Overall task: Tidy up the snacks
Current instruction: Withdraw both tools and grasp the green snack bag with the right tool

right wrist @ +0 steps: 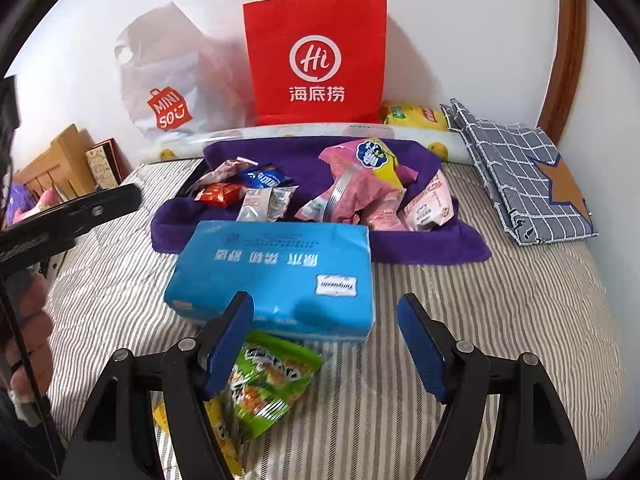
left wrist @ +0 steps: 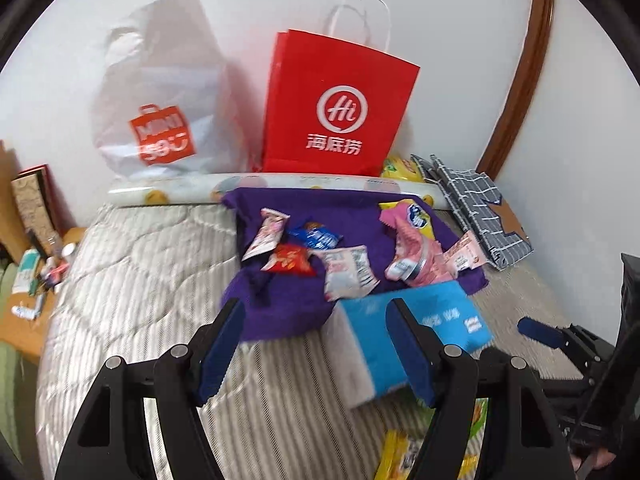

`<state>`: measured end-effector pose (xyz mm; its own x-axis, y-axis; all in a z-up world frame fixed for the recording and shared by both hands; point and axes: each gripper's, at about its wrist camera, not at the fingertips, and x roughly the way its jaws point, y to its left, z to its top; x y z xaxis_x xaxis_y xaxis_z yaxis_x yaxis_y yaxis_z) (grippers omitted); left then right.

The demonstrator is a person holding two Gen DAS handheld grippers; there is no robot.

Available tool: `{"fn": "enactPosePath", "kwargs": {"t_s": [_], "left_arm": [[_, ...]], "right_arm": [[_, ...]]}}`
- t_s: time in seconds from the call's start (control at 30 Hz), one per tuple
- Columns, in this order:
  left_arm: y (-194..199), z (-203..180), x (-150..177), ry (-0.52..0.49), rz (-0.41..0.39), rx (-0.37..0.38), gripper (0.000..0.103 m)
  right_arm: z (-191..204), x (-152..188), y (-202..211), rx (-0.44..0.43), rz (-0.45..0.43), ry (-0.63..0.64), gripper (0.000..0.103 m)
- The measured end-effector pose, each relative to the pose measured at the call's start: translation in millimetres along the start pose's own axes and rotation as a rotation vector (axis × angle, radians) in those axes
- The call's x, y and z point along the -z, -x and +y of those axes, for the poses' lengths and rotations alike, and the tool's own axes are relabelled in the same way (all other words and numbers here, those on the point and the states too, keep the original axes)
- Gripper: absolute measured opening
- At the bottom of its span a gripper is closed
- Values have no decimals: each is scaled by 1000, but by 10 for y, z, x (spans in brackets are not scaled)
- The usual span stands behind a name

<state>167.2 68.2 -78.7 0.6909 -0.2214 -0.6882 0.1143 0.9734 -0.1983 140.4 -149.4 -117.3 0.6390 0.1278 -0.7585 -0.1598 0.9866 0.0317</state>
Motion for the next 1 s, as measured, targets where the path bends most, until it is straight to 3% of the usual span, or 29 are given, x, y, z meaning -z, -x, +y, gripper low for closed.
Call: {"fn": "enactPosePath", "kwargs": {"t_s": [0.33, 0.53, 0.7, 0.83, 1.0], "left_arm": [[283, -40, 297, 0, 31, -66, 71], [464, -7, 528, 51, -31, -69, 71], [588, 2, 614, 85, -24, -48, 71], [601, -8, 660, 67, 26, -62, 71], [628, 57, 754, 67, 25, -55, 71]], "right_arm": [[-34, 139, 251, 0, -62, -19, 75], [-121, 208, 384, 74, -94, -28, 75], [-148, 265, 415, -1, -57, -50, 75], [-19, 314, 370, -14, -48, -9, 75], [123, 357, 187, -24, -15, 11, 75]]}}
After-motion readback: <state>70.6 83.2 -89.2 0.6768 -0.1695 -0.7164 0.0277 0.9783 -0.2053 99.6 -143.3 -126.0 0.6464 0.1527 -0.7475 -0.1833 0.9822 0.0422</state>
